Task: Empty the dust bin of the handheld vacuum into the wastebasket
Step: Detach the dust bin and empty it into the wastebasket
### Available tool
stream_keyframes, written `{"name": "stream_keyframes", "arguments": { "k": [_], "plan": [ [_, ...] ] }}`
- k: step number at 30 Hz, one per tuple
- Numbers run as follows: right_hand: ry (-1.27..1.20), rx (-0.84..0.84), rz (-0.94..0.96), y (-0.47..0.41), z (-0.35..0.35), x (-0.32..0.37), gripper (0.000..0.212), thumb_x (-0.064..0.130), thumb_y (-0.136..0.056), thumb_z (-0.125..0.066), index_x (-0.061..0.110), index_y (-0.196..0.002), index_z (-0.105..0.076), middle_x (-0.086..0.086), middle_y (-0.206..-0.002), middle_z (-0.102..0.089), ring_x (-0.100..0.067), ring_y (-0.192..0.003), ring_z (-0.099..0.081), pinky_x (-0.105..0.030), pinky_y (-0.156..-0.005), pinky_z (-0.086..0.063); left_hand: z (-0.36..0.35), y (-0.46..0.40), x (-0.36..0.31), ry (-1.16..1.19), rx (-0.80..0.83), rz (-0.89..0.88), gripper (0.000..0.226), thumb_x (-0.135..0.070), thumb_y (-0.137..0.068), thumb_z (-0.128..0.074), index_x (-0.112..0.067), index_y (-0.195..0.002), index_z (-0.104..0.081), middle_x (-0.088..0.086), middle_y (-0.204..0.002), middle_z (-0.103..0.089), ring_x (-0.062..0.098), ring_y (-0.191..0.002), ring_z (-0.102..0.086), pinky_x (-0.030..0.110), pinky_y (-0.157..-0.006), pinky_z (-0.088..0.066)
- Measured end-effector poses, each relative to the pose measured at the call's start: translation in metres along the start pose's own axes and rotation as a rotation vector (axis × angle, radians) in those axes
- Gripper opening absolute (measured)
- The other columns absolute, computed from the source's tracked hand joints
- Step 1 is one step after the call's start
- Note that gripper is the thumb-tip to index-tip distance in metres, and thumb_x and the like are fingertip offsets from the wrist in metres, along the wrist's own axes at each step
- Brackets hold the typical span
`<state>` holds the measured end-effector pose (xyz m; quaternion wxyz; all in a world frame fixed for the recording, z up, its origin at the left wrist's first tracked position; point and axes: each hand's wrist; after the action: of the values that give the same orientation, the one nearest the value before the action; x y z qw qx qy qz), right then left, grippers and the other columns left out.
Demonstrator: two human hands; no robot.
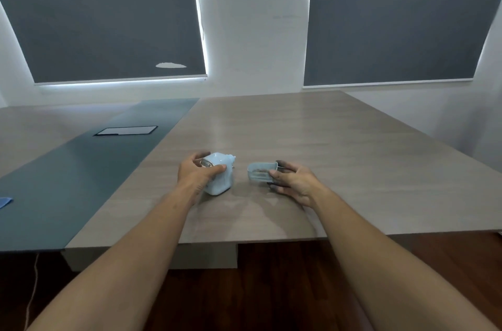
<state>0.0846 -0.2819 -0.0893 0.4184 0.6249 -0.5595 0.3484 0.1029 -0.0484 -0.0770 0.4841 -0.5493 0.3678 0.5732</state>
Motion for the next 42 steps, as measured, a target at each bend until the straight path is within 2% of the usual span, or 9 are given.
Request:
{"name": "stream_keyframes", "arguments": {
  "k": [6,10,13,18,22,26,34,39,42],
  "plan": [
    [0.022,-0.031,0.021,0.022,0.013,0.014,0.054,-0.007,-0.085,-0.067,-0.002,-0.135,-0.048,-0.016,-0.121,-0.058,-0.032,-0.099,-0.062,-0.032,-0.061,-0.060,-0.006,0.007,-0.012,-0.196,-0.015,-0.016,0.075,-0.023,-0.060,-0.091,-0.015,-0.129,-0.061,0.009,-0.126,-0.062,0.023,-0.106,-0.061,0.038,-0.089,-0.054],
    [0.055,-0.063,0.062,0.048,0.028,0.036,0.054,-0.005,-0.085,-0.067,-0.001,-0.136,-0.049,-0.020,-0.124,-0.058,-0.027,-0.084,-0.065,-0.032,-0.062,-0.061,-0.020,0.027,-0.046,-0.368,-0.082,-0.106,0.081,-0.048,-0.057,-0.087,-0.022,-0.129,-0.061,0.006,-0.133,-0.062,0.026,-0.119,-0.060,0.042,-0.098,-0.050],
    [0.065,-0.089,0.098,0.074,0.046,0.052,0.055,-0.002,-0.086,-0.068,-0.001,-0.137,-0.047,-0.023,-0.126,-0.058,-0.027,-0.081,-0.064,-0.031,-0.061,-0.062,-0.045,0.052,-0.072,-0.386,-0.049,-0.246,0.071,-0.049,-0.065,-0.082,-0.019,-0.126,-0.063,0.006,-0.137,-0.060,0.024,-0.126,-0.055,0.036,-0.105,-0.043],
    [0.090,-0.156,0.171,0.136,0.101,0.074,0.056,-0.002,-0.085,-0.069,0.001,-0.137,-0.048,-0.021,-0.127,-0.059,-0.027,-0.082,-0.066,-0.031,-0.066,-0.062,-0.107,0.107,-0.102,-0.233,0.107,-0.299,0.060,-0.044,-0.072,-0.078,-0.014,-0.123,-0.067,0.008,-0.125,-0.068,0.021,-0.116,-0.062,0.037,-0.103,-0.047],
    [0.122,-0.223,0.166,0.198,0.162,0.085,0.048,-0.003,-0.085,-0.068,0.010,-0.128,-0.054,-0.013,-0.104,-0.066,-0.026,-0.080,-0.067,-0.033,-0.074,-0.060,-0.167,0.168,-0.097,-0.165,0.294,-0.263,0.054,-0.043,-0.072,-0.078,-0.016,-0.117,-0.069,0.005,-0.111,-0.072,0.020,-0.103,-0.066,0.037,-0.096,-0.053],
    [0.138,-0.306,0.144,0.263,0.233,0.085,0.036,-0.004,-0.083,-0.070,0.014,-0.113,-0.061,-0.011,-0.097,-0.070,-0.024,-0.083,-0.070,-0.034,-0.077,-0.059,-0.237,0.232,-0.072,-0.120,0.466,-0.233,0.047,-0.043,-0.073,-0.076,-0.016,-0.111,-0.070,0.004,-0.102,-0.071,0.020,-0.096,-0.067,0.042,-0.091,-0.056],
    [0.147,-0.541,0.008,0.367,0.380,0.025,0.050,-0.012,-0.075,-0.074,0.010,-0.118,-0.060,-0.010,-0.113,-0.068,-0.023,-0.078,-0.074,-0.033,-0.065,-0.061,-0.354,0.355,0.016,-0.198,0.777,-0.180,0.019,-0.050,-0.070,-0.073,-0.034,-0.081,-0.068,-0.007,-0.084,-0.071,0.017,-0.091,-0.070,0.042,-0.084,-0.060],
    [0.139,-0.634,-0.158,0.400,0.455,-0.044,0.059,-0.013,-0.074,-0.074,0.007,-0.128,-0.058,-0.011,-0.122,-0.065,-0.025,-0.088,-0.072,-0.037,-0.076,-0.061,-0.399,0.407,0.101,-0.322,0.957,-0.067,0.030,-0.053,-0.068,-0.073,-0.033,-0.089,-0.067,-0.013,-0.085,-0.067,0.021,-0.102,-0.065,0.045,-0.087,-0.058],
    [0.126,-0.672,-0.267,0.414,0.489,-0.094,0.061,-0.013,-0.073,-0.075,0.007,-0.128,-0.058,-0.010,-0.125,-0.064,-0.032,-0.103,-0.068,-0.045,-0.088,-0.057,-0.413,0.430,0.158,-0.398,1.035,-0.009,0.039,-0.042,-0.074,-0.079,-0.021,-0.105,-0.069,0.000,-0.095,-0.068,0.024,-0.097,-0.066,0.035,-0.082,-0.056]
  ]
}}
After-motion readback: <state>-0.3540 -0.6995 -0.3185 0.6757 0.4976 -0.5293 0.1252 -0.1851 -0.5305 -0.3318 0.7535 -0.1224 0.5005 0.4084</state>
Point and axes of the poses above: each hand's wrist, its own y-axis away from the middle knuckle, its own z-axis out of the back of the hand, x = y × z
